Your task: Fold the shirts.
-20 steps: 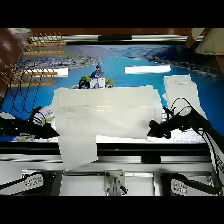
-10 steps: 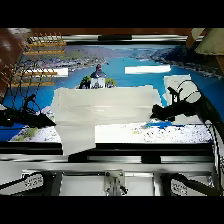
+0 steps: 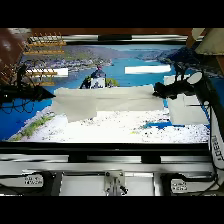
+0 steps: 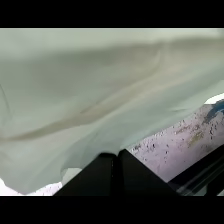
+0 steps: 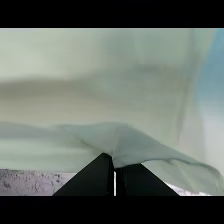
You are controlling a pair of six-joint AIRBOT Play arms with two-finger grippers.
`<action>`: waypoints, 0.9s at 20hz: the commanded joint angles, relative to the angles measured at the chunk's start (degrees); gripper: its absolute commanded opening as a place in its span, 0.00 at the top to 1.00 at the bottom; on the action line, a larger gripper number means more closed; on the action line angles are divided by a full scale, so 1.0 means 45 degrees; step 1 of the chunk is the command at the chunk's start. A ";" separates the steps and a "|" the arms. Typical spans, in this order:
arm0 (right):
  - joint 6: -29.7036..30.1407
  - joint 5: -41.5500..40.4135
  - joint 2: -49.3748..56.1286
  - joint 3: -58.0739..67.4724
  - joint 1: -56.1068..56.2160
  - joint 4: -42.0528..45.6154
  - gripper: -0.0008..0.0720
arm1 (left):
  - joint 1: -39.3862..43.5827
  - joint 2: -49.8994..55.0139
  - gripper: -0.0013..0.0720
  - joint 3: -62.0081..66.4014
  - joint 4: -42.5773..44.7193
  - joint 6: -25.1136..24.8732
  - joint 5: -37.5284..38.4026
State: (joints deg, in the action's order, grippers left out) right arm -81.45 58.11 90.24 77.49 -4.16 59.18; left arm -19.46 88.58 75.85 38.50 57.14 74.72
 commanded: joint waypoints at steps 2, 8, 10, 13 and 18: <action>-0.0593 -0.0928 0.2365 0.2540 0.0554 0.1117 0.92 | 0.0350 0.3021 0.95 0.3347 -0.0209 0.2006 -0.0165; -0.0952 -0.1365 0.3959 0.3070 0.0554 0.0680 0.91 | 0.0588 0.5401 0.95 0.4357 -0.0233 0.2336 -0.0539; -0.0962 -0.1690 0.4274 0.3070 0.0636 0.0146 0.89 | 0.0763 0.5644 0.95 0.4357 -0.0233 0.2084 -0.1064; -0.0554 -0.1647 0.4240 0.3070 0.0821 0.0233 0.40 | 0.0850 0.5649 0.46 0.4454 -0.0238 0.2142 -0.1243; 0.0427 0.0092 0.2613 0.3070 0.0311 0.2540 0.23 | 0.0476 0.5571 0.16 0.5843 -0.0223 0.2142 0.1190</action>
State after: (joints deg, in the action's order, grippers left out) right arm -81.12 54.39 105.27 91.24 -1.58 63.53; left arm -16.69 113.65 99.09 37.50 66.70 74.32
